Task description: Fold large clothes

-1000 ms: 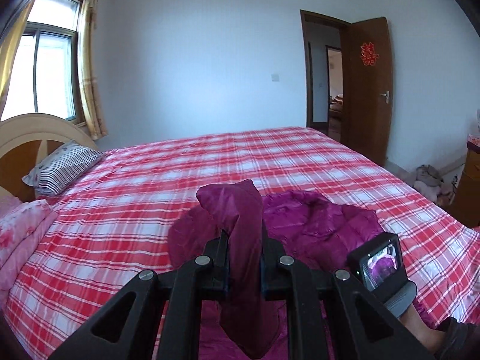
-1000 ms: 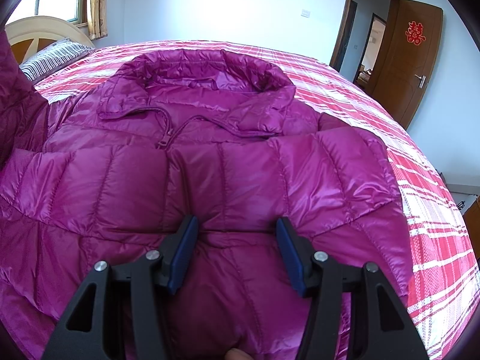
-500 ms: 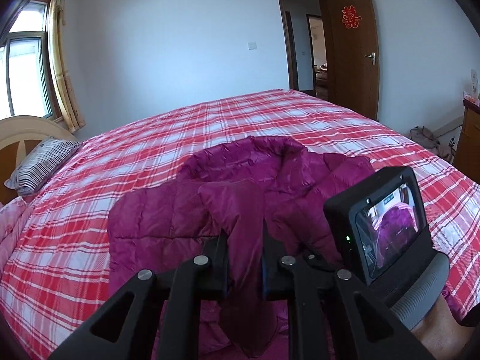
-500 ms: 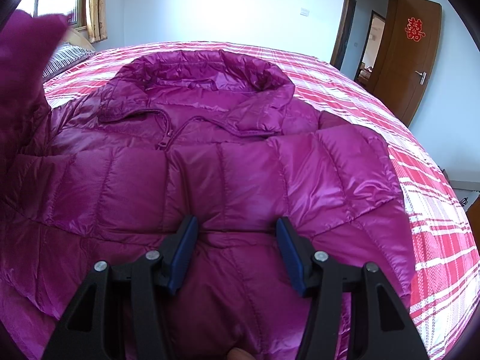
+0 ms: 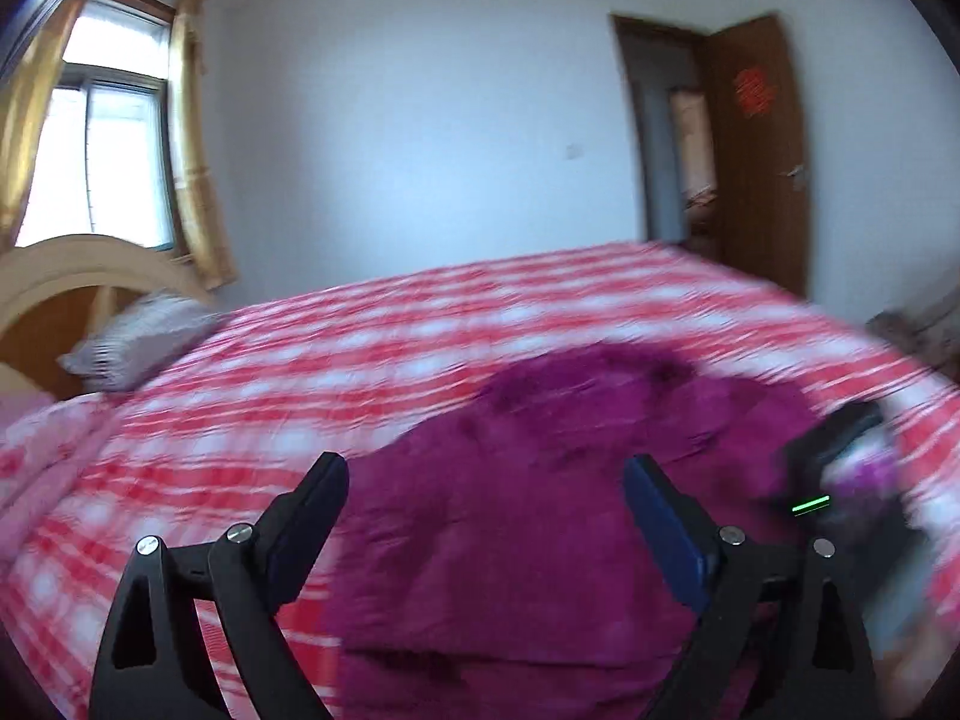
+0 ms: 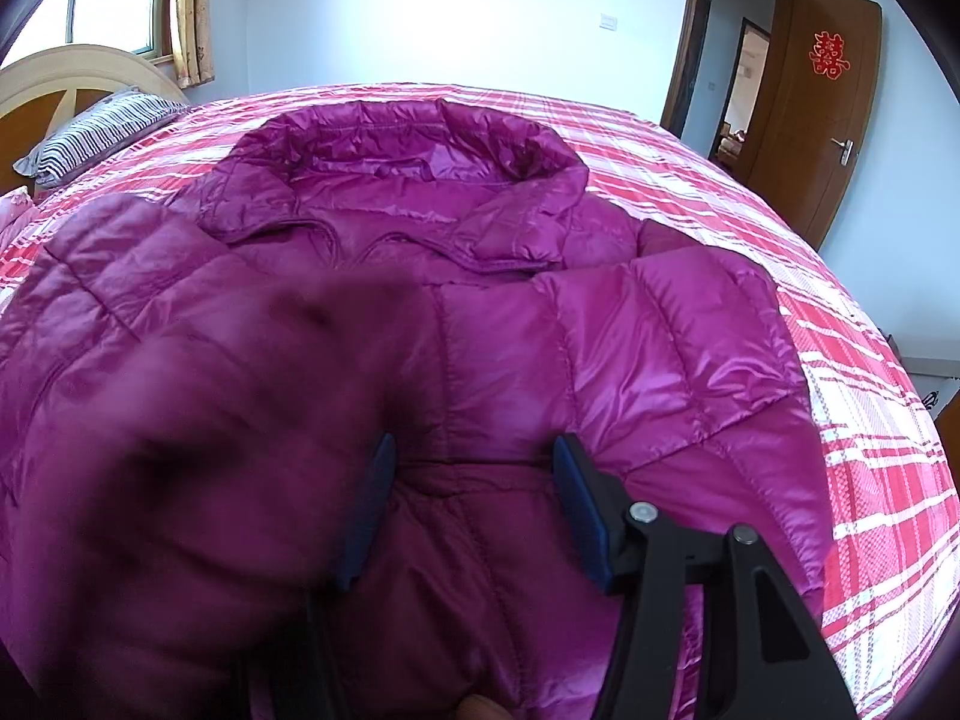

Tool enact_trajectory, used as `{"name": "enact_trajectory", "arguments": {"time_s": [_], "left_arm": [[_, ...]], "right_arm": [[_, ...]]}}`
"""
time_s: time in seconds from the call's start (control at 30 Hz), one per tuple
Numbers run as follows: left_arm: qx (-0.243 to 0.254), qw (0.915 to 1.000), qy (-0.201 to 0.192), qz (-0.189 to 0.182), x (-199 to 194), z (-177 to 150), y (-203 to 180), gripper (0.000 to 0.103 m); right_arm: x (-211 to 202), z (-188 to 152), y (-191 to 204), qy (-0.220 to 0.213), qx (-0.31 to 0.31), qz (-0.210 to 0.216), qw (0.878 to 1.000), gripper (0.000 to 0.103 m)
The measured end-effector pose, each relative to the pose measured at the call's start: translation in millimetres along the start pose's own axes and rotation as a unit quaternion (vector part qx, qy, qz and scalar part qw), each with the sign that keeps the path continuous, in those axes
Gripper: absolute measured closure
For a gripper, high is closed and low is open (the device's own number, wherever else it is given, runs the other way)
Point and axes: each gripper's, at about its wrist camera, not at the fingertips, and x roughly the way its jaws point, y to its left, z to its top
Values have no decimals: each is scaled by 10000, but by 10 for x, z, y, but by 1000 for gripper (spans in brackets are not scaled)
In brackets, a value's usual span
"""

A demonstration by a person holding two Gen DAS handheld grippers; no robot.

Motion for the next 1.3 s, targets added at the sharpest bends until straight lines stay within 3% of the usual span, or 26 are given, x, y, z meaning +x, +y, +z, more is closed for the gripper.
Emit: {"name": "enact_trajectory", "arguments": {"time_s": [0.03, 0.1, 0.2, 0.23, 0.4, 0.53, 0.67, 0.8, 0.9, 1.0, 1.1, 1.23, 1.3], "left_arm": [[62, 9989, 323, 330, 202, -116, 59, 10], [86, 9928, 1043, 586, 591, -365, 152, 10], [-182, 9858, 1627, 375, 894, -601, 253, 10], [-288, 9853, 1653, 318, 899, -606, 289, 10], [-486, 9845, 1675, 193, 917, -658, 326, 9], [-317, 9867, 1555, 344, 869, -681, 235, 8], [-151, 9880, 1470, 447, 843, -681, 187, 8], [-458, 9877, 1473, 249, 828, -682, 317, 8], [-1126, 9844, 1351, 25, 679, -698, 583, 8], [-2142, 9691, 1199, -231, 437, -740, 1002, 8], [-2678, 9578, 1012, -265, 316, -596, 1259, 9], [-2478, 9634, 807, -626, 232, -268, 1058, 8], [-2234, 9661, 829, -995, 237, -161, 789, 8]], "right_arm": [[0, 0, 0, 0, 1, 1, 10000, 44], [0, 0, 0, -1, 2, 3, 10000, 44], [0, 0, 3, 1, -3, 1, 10000, 44], [-3, 1, -5, 2, 7, 18, 10000, 44], [-184, -10, -295, -23, 688, 575, 9960, 41], [-713, 68, -505, -608, 1283, 158, 9897, 38], [-1054, 353, -192, -926, 1038, 723, 9876, 43], [-839, 476, 372, -548, 317, 1242, 9902, 59], [-510, 306, 579, -97, 32, 1145, 9934, 61], [-293, 101, 580, 48, -71, 855, 9963, 64], [-243, -3, 552, -46, -79, 864, 9962, 64], [-213, -33, 633, -73, -148, 777, 9968, 62], [-211, -43, 655, -112, -179, 736, 9971, 62]]}}
